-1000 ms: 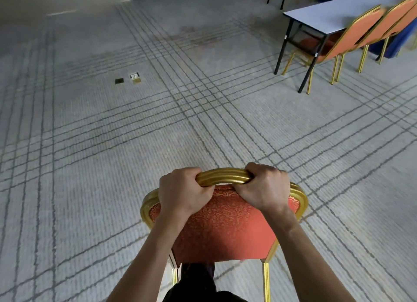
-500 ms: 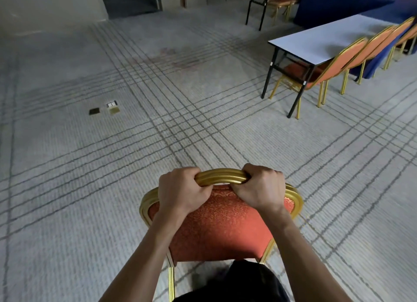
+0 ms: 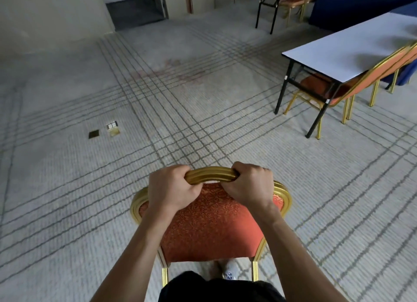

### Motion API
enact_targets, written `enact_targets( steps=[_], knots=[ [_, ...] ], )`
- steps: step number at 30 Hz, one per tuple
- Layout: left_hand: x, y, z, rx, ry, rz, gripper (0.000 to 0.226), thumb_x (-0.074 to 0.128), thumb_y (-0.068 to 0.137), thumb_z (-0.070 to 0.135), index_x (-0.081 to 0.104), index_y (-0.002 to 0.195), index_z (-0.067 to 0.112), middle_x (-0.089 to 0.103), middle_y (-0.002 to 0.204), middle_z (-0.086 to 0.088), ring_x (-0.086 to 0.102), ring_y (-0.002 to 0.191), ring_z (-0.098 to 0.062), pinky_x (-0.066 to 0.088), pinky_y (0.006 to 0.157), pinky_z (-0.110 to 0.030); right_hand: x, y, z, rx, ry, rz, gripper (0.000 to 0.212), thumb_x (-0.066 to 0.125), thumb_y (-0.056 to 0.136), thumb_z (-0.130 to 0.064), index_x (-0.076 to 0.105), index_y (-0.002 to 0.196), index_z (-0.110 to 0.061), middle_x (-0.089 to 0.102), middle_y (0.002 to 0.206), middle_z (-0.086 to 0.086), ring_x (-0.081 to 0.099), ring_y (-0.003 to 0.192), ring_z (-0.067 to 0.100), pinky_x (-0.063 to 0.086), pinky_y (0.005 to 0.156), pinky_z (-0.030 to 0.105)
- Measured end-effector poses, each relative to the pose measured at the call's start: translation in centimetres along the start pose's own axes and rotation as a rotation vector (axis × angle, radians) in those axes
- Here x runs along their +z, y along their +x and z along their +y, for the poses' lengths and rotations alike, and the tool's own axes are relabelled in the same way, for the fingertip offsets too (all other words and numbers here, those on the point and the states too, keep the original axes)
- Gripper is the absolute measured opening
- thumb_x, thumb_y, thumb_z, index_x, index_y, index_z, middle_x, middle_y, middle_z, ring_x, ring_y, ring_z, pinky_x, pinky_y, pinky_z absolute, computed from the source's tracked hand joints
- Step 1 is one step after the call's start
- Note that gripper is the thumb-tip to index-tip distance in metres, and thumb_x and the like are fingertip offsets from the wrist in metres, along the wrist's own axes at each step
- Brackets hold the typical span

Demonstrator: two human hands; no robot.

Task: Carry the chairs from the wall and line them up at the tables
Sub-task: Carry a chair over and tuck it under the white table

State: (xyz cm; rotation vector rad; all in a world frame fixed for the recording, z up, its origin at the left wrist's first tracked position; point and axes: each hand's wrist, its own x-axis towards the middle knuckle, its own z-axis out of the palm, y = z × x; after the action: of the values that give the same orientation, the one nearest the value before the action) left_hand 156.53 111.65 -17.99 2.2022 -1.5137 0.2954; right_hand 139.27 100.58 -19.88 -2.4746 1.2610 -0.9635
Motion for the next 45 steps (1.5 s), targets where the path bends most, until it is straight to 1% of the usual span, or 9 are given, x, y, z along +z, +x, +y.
enact_targets(
  steps=[3,8,12,16,23,29,35,38,45],
  knots=[
    [1.5,5.4,-0.9,-0.004,0.010,0.030,0.039,0.069,0.064,0.048,0.046,0.053,0.018,0.048,0.048,0.005,0.053,0.044,-0.021,0.030,0.046,-0.024,1.8,5.6,0.9,-0.020,0.009,-0.001,0.029,0.053,0.063,-0.048,0.036,0.057,-0.025,0.051,0.047,-0.003,0.050,0.043,0.027,0.041,0.044,0.028],
    [5.9,15.7,-2.7,-0.023,-0.038,0.038,0.040,0.065,0.065,0.050,0.042,0.052,0.020,0.043,0.046,0.008,0.047,0.041,-0.018,0.027,0.046,-0.022,6.0,15.8,3.9,-0.020,-0.009,-0.011,0.030,0.055,0.063,-0.047,0.045,0.055,-0.020,0.050,0.047,-0.003,0.050,0.043,0.026,0.039,0.043,0.028],
    [10.4,22.8,-5.0,-0.032,-0.071,0.043,0.043,0.071,0.067,0.046,0.043,0.051,0.017,0.043,0.045,0.007,0.043,0.039,-0.016,0.032,0.041,-0.025,10.3,23.1,6.0,-0.027,-0.032,-0.035,0.030,0.059,0.065,-0.043,0.046,0.053,-0.018,0.040,0.043,-0.007,0.040,0.038,0.021,0.033,0.040,0.025],
    [15.0,31.0,-8.6,-0.084,-0.097,0.018,0.044,0.066,0.067,0.051,0.044,0.052,0.016,0.043,0.044,0.007,0.044,0.039,-0.016,0.035,0.041,-0.025,15.4,31.8,7.2,-0.049,-0.072,-0.052,0.032,0.057,0.068,-0.046,0.044,0.053,-0.020,0.033,0.044,-0.010,0.035,0.038,0.018,0.033,0.042,0.024],
    [20.3,47.5,-12.9,-0.056,-0.151,0.010,0.041,0.070,0.067,0.047,0.047,0.053,0.017,0.046,0.046,0.007,0.047,0.041,-0.014,0.035,0.043,-0.024,21.2,47.5,8.8,-0.001,-0.160,-0.075,0.033,0.059,0.065,-0.047,0.044,0.054,-0.019,0.040,0.045,-0.007,0.045,0.040,0.023,0.036,0.044,0.026],
    [24.5,59.6,-15.3,0.020,-0.166,0.006,0.039,0.072,0.065,0.044,0.045,0.053,0.018,0.046,0.047,0.007,0.049,0.042,-0.017,0.034,0.045,-0.024,25.5,58.4,11.1,0.037,-0.116,-0.055,0.034,0.053,0.064,-0.049,0.047,0.054,-0.018,0.041,0.045,-0.007,0.044,0.039,0.023,0.040,0.043,0.026],
    [31.5,73.7,-18.2,0.047,-0.136,0.050,0.041,0.073,0.065,0.044,0.044,0.053,0.018,0.047,0.047,0.006,0.048,0.042,-0.017,0.027,0.047,-0.023,33.1,72.0,16.0,0.036,-0.088,-0.040,0.032,0.056,0.062,-0.047,0.047,0.055,-0.017,0.051,0.047,-0.002,0.050,0.043,0.028,0.041,0.044,0.029],
    [34.5,81.0,-19.0,0.026,-0.089,0.057,0.041,0.066,0.066,0.050,0.043,0.053,0.018,0.048,0.048,0.005,0.051,0.043,-0.021,0.030,0.046,-0.025,36.2,79.9,18.5,0.026,-0.077,-0.066,0.033,0.050,0.060,-0.050,0.047,0.057,-0.018,0.055,0.049,-0.001,0.054,0.047,0.030,0.044,0.048,0.029],
    [39.0,95.6,-21.5,0.011,-0.039,0.093,0.040,0.071,0.062,0.044,0.044,0.052,0.017,0.046,0.046,0.006,0.047,0.040,-0.020,0.031,0.044,-0.023,42.0,95.2,21.9,-0.025,-0.056,-0.100,0.031,0.056,0.060,-0.049,0.050,0.058,-0.018,0.052,0.049,-0.002,0.051,0.049,0.027,0.037,0.050,0.027]
  ],
)
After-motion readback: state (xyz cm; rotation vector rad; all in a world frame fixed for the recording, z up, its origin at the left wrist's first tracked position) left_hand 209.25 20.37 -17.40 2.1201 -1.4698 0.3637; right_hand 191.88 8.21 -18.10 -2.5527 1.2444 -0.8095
